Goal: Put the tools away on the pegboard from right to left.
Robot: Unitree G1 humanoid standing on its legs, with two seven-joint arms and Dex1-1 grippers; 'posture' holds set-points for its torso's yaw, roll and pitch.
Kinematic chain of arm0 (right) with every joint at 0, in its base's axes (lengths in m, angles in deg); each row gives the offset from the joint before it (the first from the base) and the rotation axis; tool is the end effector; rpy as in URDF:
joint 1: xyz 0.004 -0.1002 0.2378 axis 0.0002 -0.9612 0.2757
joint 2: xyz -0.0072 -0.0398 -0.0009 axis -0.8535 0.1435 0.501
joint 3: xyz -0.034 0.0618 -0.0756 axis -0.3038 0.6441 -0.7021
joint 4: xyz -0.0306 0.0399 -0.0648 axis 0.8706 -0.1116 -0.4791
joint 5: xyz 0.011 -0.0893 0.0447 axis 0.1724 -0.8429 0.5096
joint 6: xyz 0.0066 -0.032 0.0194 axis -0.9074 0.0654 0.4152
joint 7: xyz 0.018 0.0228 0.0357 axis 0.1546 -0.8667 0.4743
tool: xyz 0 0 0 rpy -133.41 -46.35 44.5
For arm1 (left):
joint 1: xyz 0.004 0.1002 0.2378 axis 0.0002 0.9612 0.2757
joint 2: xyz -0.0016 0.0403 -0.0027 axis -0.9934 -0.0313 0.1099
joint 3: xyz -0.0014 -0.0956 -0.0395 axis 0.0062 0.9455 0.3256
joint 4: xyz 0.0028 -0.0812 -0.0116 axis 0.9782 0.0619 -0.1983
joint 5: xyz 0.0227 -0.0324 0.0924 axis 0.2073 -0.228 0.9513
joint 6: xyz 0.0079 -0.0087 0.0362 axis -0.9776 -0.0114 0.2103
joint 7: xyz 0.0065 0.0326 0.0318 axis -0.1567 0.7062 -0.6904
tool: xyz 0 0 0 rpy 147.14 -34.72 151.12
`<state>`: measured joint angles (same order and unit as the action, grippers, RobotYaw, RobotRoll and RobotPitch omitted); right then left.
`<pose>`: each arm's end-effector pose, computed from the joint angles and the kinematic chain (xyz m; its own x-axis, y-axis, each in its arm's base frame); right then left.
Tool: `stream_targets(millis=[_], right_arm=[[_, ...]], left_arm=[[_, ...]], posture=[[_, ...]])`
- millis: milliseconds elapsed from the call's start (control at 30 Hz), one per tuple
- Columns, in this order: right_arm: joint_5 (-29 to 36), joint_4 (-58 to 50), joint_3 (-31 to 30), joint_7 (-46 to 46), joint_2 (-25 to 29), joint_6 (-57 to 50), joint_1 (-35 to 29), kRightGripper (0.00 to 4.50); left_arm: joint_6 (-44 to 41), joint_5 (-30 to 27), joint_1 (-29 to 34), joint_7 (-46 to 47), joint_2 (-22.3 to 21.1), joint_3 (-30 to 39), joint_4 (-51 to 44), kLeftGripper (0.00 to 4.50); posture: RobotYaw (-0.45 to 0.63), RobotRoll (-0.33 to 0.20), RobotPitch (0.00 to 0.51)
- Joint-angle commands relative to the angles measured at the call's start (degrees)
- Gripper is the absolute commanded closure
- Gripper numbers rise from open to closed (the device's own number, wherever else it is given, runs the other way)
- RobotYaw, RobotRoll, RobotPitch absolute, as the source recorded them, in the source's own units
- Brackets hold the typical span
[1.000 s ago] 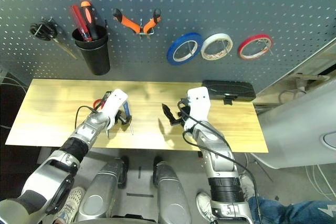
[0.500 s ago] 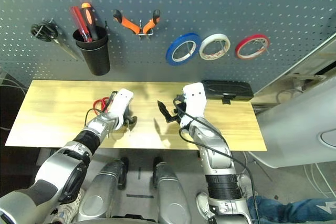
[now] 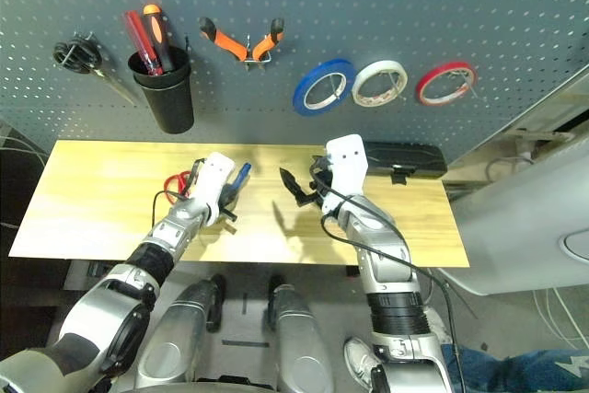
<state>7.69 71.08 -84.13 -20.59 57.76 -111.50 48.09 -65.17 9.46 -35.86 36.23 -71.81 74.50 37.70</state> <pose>0.2552 -0.2064 0.1072 0.8875 0.4402 -0.1363 -0.4501 0.8914 -0.0519 0.2878 0.0930 0.0516 0.8095 -0.5229 -0.2672 0.5726 0.8037 0.1619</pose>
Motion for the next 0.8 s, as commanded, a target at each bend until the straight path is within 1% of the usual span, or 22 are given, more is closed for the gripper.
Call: stream_targets(millis=[33, 167, 233, 300, 467, 633, 733, 800], right_arm=[[0.83, 0.43, 0.56, -2.08, 1.62, 0.83, -0.53, 0.0], [1.25, 1.97, 0.64, -4.07, 2.88, 2.07, 0.4, 0.0], [1.37, 2.08, 0.07, -5.36, 3.22, 2.37, 0.71, 0.0], [1.01, 2.16, -0.82, -6.87, 3.67, 3.03, 0.84, 0.0], [0.6, 1.94, -2.96, -9.93, 3.91, 4.05, 1.56, 0.0], [2.26, -0.7, -5.0, -12.29, 2.19, 3.36, 5.41, 0.0], [3.39, -0.78, -5.65, -12.33, -0.13, 2.55, 9.38, 0.0], [3.89, -0.62, -5.96, -12.23, -1.31, 1.85, 11.23, 0.0]], left_arm=[[0.67, -1.32, 5.77, -4.33, -1.91, -2.25, -13.71, 4.05], [2.23, -3.78, 9.98, -7.86, -4.46, -2.74, -25.73, 4.05], [2.79, -4.49, 10.72, -9.39, -5.72, -3.25, -29.19, 4.05], [1.82, -5.22, 10.17, -10.26, -6.54, -3.35, -31.55, 4.05], [-1.09, -8.6, 6.44, -11.09, -6.41, -1.49, -34.33, 4.05], [-2.98, -17.0, -0.48, -11.64, -4.67, 3.58, -37.53, 4.05], [-6.25, -22.22, -5.7, -11.28, -4.81, 7.39, -39.28, 4.05], [-7.4, -24.19, -8.61, -10.39, -5.12, 9.34, -39.51, 4.05]], posture=[[0.13, 0.0, 0.235], [0.13, 0.0, 0.237], [0.13, 0.0, 0.237], [0.13, 0.0, 0.238], [0.13, 0.0, 0.238], [0.13, 0.0, 0.236], [0.13, 0.0, 0.233], [0.13, 0.0, 0.232]])
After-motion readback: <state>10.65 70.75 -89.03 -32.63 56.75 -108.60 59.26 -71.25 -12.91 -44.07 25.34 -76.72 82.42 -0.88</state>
